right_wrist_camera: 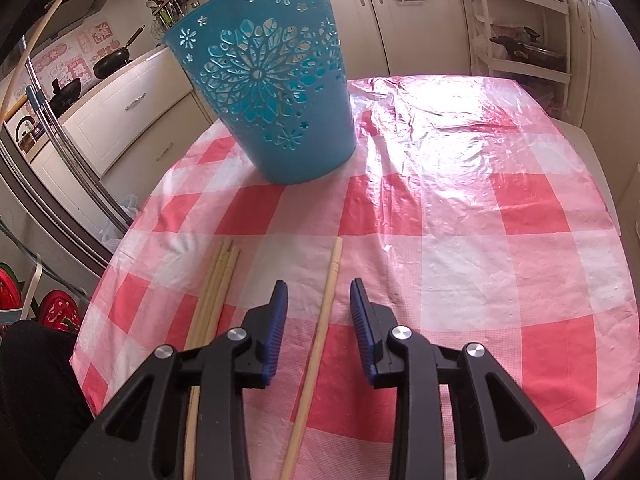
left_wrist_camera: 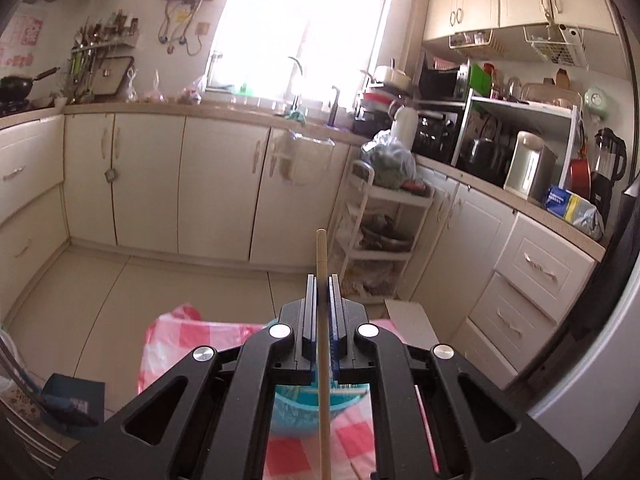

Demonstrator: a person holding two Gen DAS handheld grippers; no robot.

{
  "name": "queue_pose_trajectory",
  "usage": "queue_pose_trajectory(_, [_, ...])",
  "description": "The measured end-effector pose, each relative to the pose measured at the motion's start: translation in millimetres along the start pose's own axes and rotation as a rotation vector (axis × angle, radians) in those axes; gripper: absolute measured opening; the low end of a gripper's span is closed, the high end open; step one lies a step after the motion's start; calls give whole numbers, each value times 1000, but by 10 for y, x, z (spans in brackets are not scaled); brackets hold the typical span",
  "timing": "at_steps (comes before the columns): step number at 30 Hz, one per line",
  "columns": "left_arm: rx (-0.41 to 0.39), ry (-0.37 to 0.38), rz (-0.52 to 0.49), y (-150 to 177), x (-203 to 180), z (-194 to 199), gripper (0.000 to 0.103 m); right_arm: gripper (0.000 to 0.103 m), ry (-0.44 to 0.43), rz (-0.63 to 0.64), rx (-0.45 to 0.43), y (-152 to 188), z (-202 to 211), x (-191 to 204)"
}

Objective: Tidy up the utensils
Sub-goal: 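Lift the stick with the left tool and drop it into the basket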

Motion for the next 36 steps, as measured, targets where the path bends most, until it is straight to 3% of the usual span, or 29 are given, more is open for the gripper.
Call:
queue_pose_trajectory(7, [-143,-83,39,-443,-29,-442,5,36,-17,1,1,-3,0,1])
queue_pose_trajectory(11, [-151,-144,52,-450,49,-770,5,37,-29,-1,1,-5,0,-8])
queue_pose_trajectory(20, [-87,-195,56,-139,225,-1129,5,38,-25,4,1,-5,-5,5])
queue_pose_trajectory(26, [1,-205,42,170,313,-1082,8,38,-16,11,-1,1,-10,22])
queue_pose_trajectory(29, [35,-216,36,311,357,-942,33,38,-21,8,-3,8,-6,22])
queue_pose_trajectory(31, [29,-238,37,405,407,-766,58,38,-23,5,-4,16,4,14])
queue_pose_trajectory(36, [36,-286,46,716,608,-310,84,38,21,30,4,29,7,43])
Point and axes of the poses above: each gripper's, at about its wrist camera, not at the fingertips, and z roughly against the way its jaws point, x to its left, y to its underside, the point moved 6 cm from there along -z, roughly the way its jaws point, and after that the axes turned 12 degrees about x, right-handed, at the moved point
